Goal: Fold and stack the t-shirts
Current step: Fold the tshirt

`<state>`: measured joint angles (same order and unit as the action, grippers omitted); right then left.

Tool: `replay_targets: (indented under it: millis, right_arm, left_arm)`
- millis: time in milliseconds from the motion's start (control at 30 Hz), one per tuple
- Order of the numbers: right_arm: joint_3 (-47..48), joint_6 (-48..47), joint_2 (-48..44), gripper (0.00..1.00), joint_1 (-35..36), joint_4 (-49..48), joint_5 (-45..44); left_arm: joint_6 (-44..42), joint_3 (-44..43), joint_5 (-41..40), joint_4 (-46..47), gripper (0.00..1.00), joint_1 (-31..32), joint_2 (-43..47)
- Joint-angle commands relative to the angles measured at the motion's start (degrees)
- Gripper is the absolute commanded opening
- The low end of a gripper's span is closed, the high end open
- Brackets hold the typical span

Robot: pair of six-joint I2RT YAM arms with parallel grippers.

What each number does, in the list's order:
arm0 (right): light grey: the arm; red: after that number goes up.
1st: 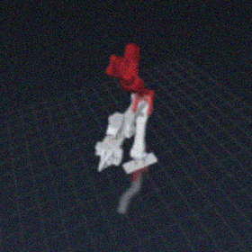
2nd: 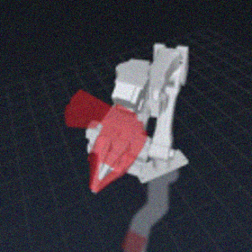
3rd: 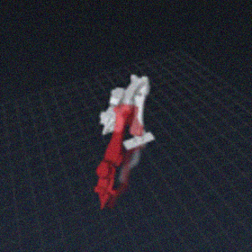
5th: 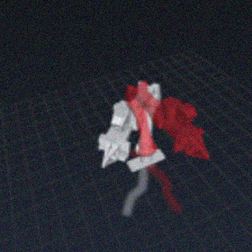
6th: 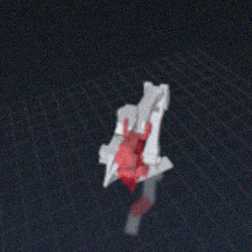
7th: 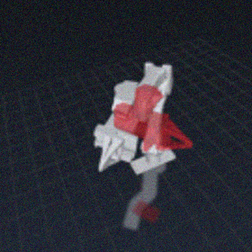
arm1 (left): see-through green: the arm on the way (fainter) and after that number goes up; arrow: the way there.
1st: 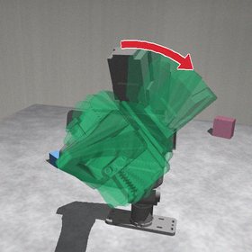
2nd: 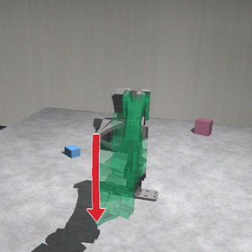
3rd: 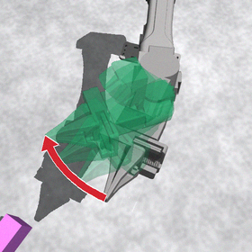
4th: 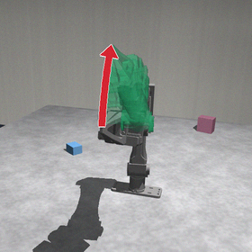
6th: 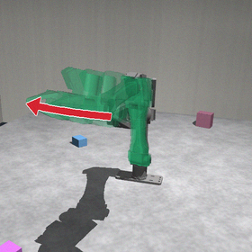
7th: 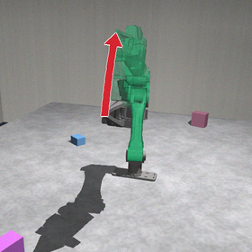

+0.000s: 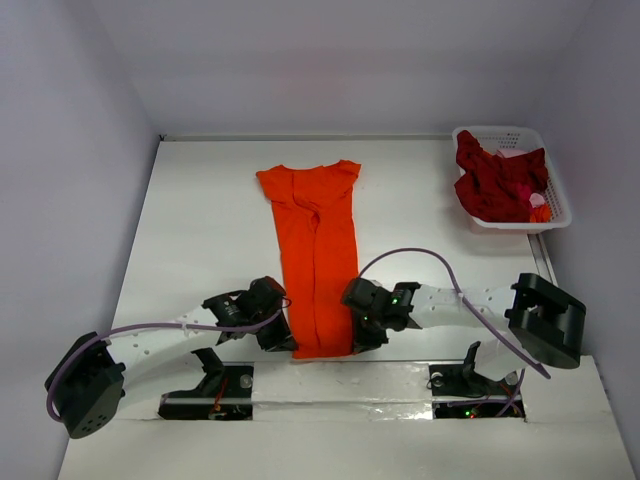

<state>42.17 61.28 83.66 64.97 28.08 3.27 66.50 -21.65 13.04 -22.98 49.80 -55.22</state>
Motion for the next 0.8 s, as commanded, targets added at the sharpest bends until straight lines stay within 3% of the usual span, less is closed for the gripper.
replay_targets:
  millis: [0, 133, 233, 767]
  right_arm:
    - [-0.25, 0.51, -1.39, 0.18, 0.51, 1.19, -2.21]
    - [0.54, -0.19, -2.01, 0.12, 0.51, 2.07, -2.04]
    - [1.68, -0.63, -2.53, 0.00, 0.51, 3.82, -2.39]
    - [14.42, -3.62, -4.47, 0.00, 0.51, 13.93, -8.36]
  left_arm:
    - [-0.23, -2.43, -0.91, -1.98, 0.00, 0.21, 0.38]
    - [-0.32, -3.92, -1.79, -3.47, 0.00, 0.21, 0.64]
    - [0.03, -5.33, -2.31, -4.61, 0.00, 0.21, 0.99]
    - [-0.23, -11.13, -3.81, -6.63, 0.00, 0.21, -1.03]
